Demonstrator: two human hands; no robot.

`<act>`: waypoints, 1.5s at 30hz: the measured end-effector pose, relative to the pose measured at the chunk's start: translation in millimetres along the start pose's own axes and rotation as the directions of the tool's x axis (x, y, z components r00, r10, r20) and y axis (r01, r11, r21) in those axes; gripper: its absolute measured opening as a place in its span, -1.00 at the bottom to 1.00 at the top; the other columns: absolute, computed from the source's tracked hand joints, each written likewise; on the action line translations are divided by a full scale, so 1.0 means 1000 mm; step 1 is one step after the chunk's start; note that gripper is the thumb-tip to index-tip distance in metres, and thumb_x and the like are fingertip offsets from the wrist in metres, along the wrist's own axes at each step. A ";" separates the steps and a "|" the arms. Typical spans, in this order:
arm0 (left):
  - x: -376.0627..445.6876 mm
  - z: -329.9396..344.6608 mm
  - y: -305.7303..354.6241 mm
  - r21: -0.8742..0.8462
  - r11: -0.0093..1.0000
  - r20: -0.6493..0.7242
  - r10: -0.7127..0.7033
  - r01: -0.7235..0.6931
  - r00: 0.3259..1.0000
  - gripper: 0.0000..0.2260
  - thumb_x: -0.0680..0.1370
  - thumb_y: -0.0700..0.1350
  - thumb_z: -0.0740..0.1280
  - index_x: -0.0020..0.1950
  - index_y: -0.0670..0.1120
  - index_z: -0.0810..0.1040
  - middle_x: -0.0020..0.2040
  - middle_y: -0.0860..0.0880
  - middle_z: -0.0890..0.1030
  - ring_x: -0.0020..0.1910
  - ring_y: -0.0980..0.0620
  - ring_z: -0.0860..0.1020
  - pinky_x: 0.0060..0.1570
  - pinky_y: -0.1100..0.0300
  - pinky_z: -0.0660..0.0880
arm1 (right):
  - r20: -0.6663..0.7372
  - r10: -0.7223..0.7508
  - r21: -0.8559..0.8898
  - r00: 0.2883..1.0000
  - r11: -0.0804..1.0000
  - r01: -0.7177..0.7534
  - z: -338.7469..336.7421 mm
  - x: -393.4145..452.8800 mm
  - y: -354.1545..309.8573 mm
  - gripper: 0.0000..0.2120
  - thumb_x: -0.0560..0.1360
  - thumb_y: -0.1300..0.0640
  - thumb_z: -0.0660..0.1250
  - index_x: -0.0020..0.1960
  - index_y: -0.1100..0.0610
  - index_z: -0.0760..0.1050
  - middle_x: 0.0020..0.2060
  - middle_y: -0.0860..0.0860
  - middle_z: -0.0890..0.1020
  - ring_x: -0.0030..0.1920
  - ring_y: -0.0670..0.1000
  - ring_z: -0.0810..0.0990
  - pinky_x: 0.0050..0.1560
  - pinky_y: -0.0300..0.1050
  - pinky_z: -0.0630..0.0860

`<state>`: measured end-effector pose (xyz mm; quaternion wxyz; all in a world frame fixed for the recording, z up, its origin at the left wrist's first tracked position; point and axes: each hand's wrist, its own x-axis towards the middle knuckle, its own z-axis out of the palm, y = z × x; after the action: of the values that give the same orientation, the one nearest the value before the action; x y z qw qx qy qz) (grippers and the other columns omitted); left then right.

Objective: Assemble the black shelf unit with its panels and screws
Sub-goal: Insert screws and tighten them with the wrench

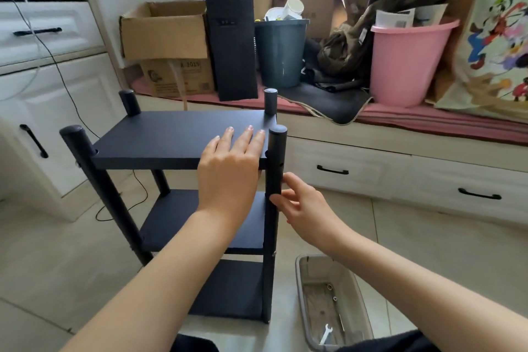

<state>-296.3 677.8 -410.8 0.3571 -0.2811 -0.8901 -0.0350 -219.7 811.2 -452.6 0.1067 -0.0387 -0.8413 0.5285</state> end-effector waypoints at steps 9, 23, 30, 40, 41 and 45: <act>-0.004 0.003 -0.001 -0.017 1.000 -0.047 -0.007 0.007 0.999 -0.56 0.41 -0.33 0.52 0.29 -0.16 0.63 0.24 -0.14 0.65 0.22 -0.27 0.61 0.17 -0.14 0.55 | -0.011 -0.058 0.008 0.998 0.998 0.058 0.006 -0.001 0.003 -0.83 0.64 0.07 0.25 0.09 -0.23 0.42 -0.13 -0.25 0.65 -0.05 -0.23 0.62 -0.22 -0.50 0.45; -0.001 -0.001 0.004 -0.205 0.978 0.104 -0.009 0.030 0.995 -0.28 0.50 0.26 0.26 0.48 -0.23 0.41 0.47 -0.18 0.45 0.49 -0.16 0.38 0.48 -0.06 0.22 | -0.035 -0.042 0.044 0.999 0.998 0.044 0.001 0.005 0.006 -0.82 0.65 0.02 0.22 -0.07 -0.25 0.40 -0.14 -0.08 0.63 -0.12 -0.04 0.60 -0.17 -0.23 0.52; 0.012 0.012 0.022 -0.160 0.987 0.038 -0.026 0.032 0.999 -0.26 0.46 0.30 0.41 0.43 -0.22 0.49 0.41 -0.17 0.52 0.43 -0.15 0.46 0.35 -0.07 0.36 | -0.057 0.012 0.117 0.998 0.993 -0.005 -0.016 0.017 0.016 -0.95 0.62 0.01 0.28 0.03 -0.15 0.49 -0.06 0.02 0.67 0.00 0.03 0.66 0.08 0.07 0.62; 0.010 0.019 0.028 -0.145 0.988 -0.057 -0.070 0.061 0.996 -0.34 0.47 0.27 0.26 0.38 -0.18 0.53 0.36 -0.12 0.57 0.38 -0.14 0.49 0.33 -0.09 0.32 | -0.012 0.121 0.014 0.993 0.993 -0.121 -0.035 0.005 0.053 -0.83 0.55 0.11 0.41 0.14 0.04 0.58 0.01 -0.06 0.68 0.01 -0.13 0.67 0.09 -0.10 0.63; 0.010 0.020 0.029 -0.146 0.988 -0.069 -0.070 0.059 0.995 -0.34 0.47 0.27 0.26 0.37 -0.18 0.53 0.35 -0.11 0.57 0.38 -0.14 0.49 0.33 -0.09 0.32 | -0.010 0.157 -0.017 0.987 0.987 -0.158 -0.040 0.001 0.061 -0.83 0.55 0.12 0.41 0.14 0.04 0.59 0.00 -0.05 0.68 0.00 -0.12 0.67 0.09 -0.10 0.63; 0.010 0.022 0.027 -0.150 0.988 -0.114 -0.067 0.049 0.991 -0.34 0.48 0.28 0.22 0.35 -0.18 0.55 0.33 -0.12 0.59 0.36 -0.15 0.51 0.32 -0.09 0.33 | 0.038 0.301 -0.187 0.953 0.939 -0.289 -0.053 -0.013 0.094 -0.84 0.56 0.10 0.40 0.13 0.08 0.59 -0.02 -0.03 0.67 -0.06 -0.08 0.64 0.03 -0.13 0.61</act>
<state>-301.4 711.2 -424.8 0.3867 -0.2780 -0.8700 -0.1274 -199.7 896.3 -516.7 -0.0055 -0.1561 -0.8731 0.4618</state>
